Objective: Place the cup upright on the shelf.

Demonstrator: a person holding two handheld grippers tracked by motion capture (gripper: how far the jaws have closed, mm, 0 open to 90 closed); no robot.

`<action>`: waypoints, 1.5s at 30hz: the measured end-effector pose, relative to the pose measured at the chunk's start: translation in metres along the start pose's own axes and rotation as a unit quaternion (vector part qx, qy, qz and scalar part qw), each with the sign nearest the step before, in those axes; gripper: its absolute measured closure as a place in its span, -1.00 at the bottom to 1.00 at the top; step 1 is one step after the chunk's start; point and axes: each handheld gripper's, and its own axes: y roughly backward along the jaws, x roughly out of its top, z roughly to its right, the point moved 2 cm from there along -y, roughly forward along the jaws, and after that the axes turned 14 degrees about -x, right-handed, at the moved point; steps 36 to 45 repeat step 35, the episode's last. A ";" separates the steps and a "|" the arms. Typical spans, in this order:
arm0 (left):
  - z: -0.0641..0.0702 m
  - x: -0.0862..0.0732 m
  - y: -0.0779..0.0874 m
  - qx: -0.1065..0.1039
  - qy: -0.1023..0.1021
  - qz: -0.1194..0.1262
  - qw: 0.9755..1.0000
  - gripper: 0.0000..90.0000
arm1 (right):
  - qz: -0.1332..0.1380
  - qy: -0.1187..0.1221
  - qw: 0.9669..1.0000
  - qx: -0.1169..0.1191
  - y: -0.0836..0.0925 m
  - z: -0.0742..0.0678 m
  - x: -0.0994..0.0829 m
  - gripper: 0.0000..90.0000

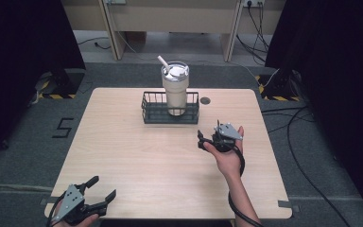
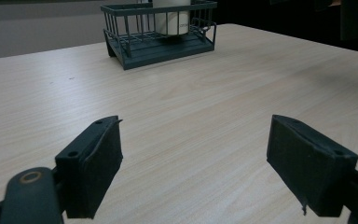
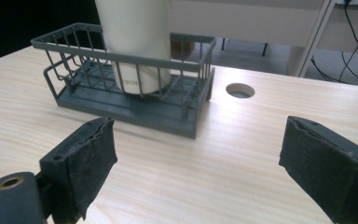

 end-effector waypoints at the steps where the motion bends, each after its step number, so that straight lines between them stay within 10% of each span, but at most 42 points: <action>1: 0.000 0.000 0.000 0.000 0.000 0.001 1.000 -0.61 | -0.001 -0.003 1.000 -0.003 0.002 0.002 -0.002 -0.75; 21: 0.000 -0.001 -0.001 0.001 0.000 -0.003 1.000 -0.62 | -0.015 -0.025 0.999 -0.040 0.047 0.049 -0.056 -0.68; 45: 0.001 0.000 -0.001 0.000 -0.005 -0.003 1.000 -0.62 | -0.019 -0.035 0.998 -0.050 0.062 0.058 -0.071 -0.67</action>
